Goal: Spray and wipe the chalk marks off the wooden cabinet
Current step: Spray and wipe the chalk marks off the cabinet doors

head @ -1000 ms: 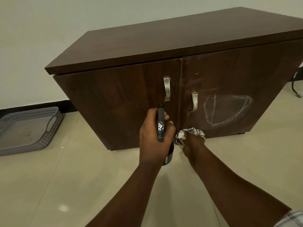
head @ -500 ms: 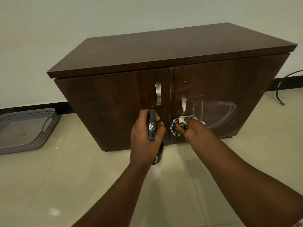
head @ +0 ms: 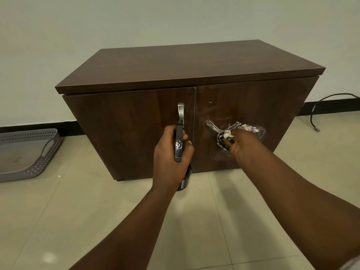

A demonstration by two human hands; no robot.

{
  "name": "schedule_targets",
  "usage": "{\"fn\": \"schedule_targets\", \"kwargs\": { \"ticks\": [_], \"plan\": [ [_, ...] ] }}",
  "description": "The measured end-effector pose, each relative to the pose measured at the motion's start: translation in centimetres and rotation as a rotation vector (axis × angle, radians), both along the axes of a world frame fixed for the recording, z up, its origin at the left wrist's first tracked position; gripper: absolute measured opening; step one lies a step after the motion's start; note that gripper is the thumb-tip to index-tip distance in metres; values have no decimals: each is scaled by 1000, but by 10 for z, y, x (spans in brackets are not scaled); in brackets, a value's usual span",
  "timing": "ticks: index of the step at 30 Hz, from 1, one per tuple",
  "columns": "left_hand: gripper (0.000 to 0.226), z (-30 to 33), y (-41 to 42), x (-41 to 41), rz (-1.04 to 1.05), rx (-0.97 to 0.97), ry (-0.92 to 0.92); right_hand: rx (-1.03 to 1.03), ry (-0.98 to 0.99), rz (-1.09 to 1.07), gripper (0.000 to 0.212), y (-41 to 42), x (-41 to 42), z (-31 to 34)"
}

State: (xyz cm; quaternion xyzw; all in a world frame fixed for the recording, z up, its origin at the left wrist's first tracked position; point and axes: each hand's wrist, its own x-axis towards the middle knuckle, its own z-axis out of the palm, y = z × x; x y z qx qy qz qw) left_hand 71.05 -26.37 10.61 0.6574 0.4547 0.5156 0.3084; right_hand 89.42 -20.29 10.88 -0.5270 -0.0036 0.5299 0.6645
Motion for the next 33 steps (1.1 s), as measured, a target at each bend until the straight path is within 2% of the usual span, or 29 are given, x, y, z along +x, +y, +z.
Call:
{"fn": "schedule_targets", "kwargs": {
  "ticks": [1,4,5,7,10,12,15,16,19,22,26,30,33],
  "plan": [
    [21,1,1,1,-1,-1,-1,10,-44,-4,14,-3,2,4],
    [21,3,3,3,-6,-1,-9,31,-185,-135,37,-10,13,14],
    [21,3,3,4,-10,-2,-9,54,-209,-140,38,-13,15,16],
    [21,2,3,5,-13,2,-7,83,-224,-91,34,-19,14,18],
    [21,2,3,7,-18,-2,-7,-15,-330,-13,29,-25,10,8],
    [21,2,3,7,-16,2,-7,-55,-358,-17,33,-25,10,-2],
    [21,2,4,7,-21,10,-2,-71,-370,-54,20,-26,9,-9],
    [21,1,4,6,-23,10,-2,-118,-512,-67,25,-23,10,-13],
    [20,-1,4,5,-20,10,-1,-194,-1061,-87,56,-22,12,-20],
    [19,-5,4,4,-20,11,1,-124,-1415,-140,59,-24,4,-16],
    [20,-12,6,6,-23,-7,3,2,-1779,-216,57,-25,-7,-10],
    [19,-21,7,7,-33,-12,13,10,-2044,-67,54,-18,-11,-29],
    [19,-23,8,5,-45,-5,30,-10,-2143,-6,49,-19,-10,-51]
  ]
}}
